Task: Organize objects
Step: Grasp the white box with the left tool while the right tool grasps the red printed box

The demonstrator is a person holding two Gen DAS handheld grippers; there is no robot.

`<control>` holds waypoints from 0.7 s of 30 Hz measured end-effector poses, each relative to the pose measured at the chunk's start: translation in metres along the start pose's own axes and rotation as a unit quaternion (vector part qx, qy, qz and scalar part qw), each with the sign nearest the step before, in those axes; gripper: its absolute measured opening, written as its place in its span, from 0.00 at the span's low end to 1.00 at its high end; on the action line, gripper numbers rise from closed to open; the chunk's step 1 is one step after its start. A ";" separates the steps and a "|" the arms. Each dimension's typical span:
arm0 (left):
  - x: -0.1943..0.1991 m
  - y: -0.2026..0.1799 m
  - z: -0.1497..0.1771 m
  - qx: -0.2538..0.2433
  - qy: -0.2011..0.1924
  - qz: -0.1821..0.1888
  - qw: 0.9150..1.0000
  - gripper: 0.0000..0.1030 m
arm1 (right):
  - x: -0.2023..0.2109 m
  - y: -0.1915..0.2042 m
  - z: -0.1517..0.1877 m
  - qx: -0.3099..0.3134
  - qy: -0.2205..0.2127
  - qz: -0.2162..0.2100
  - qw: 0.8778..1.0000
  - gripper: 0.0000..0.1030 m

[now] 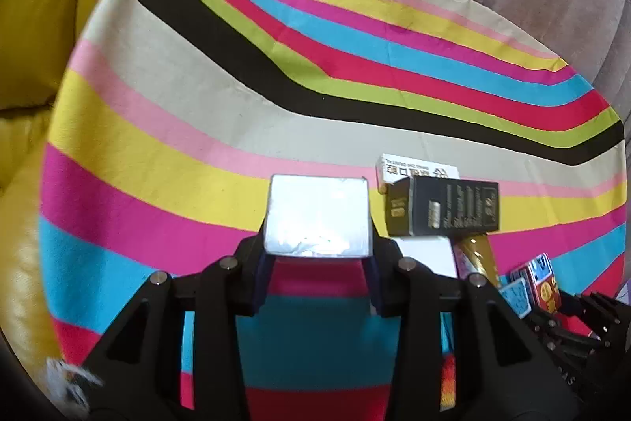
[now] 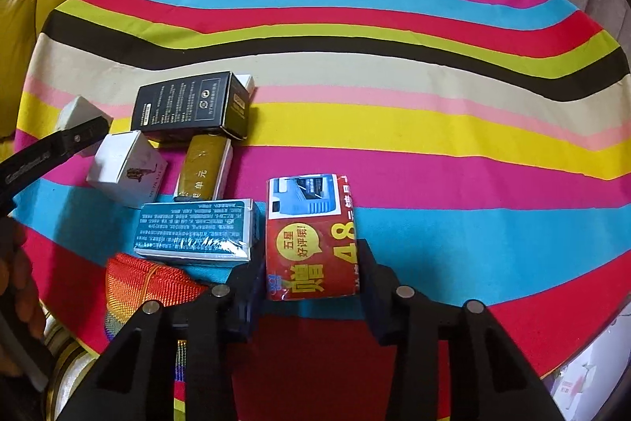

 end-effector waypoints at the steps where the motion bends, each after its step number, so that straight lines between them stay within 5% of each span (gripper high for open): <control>1: 0.003 -0.002 0.001 0.000 -0.002 0.000 1.000 0.43 | 0.001 0.000 0.000 0.000 -0.003 0.000 1.000 0.41; 21: 0.077 -0.082 0.041 -0.039 -0.028 0.033 0.998 0.42 | 0.066 -0.039 0.032 -0.031 -0.062 0.003 0.998 0.41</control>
Point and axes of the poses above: each gripper's, at about its wrist camera, not at the fingertips, and x roughly against the way its jaws point, y to its left, z to its underside, the point moved 7 cm from there along -x, roughly the way its jaws point, and after that the axes turned 4 degrees about z, right-handed, at the moved point
